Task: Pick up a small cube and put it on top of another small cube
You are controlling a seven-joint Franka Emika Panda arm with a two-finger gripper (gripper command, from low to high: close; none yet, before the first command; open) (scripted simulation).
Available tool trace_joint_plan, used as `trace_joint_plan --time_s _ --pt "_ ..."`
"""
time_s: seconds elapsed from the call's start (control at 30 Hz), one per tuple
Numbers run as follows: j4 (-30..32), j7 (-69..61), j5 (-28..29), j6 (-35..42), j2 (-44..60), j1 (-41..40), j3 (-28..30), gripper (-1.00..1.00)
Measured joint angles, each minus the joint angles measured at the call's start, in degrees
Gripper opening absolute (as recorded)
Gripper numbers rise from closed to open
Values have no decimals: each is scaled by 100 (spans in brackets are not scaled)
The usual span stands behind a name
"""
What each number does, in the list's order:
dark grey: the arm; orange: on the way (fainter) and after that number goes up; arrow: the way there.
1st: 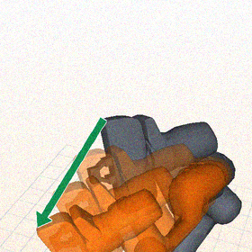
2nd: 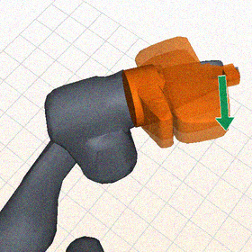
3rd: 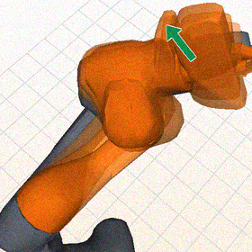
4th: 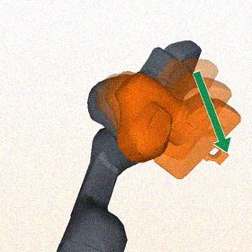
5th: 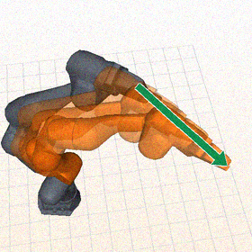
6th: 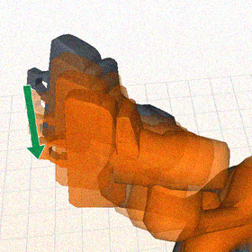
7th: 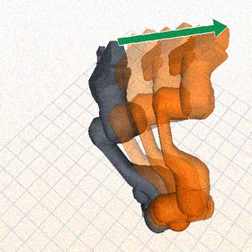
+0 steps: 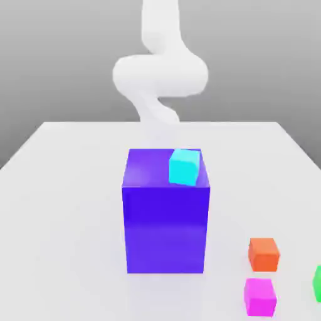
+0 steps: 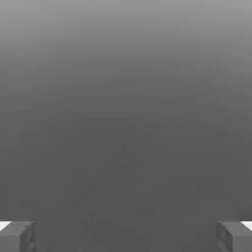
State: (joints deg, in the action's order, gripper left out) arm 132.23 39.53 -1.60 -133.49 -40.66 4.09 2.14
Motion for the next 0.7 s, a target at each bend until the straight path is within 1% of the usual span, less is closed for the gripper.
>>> trace_joint_plan --time_s 0.3,0.53,0.7 --pt "159 -2386 -709 -609 1899 1256 560 0" --pt "280 -4152 -1175 -1073 3344 1794 541 0" --pt "383 -5171 -1166 -1454 4328 2155 426 0"
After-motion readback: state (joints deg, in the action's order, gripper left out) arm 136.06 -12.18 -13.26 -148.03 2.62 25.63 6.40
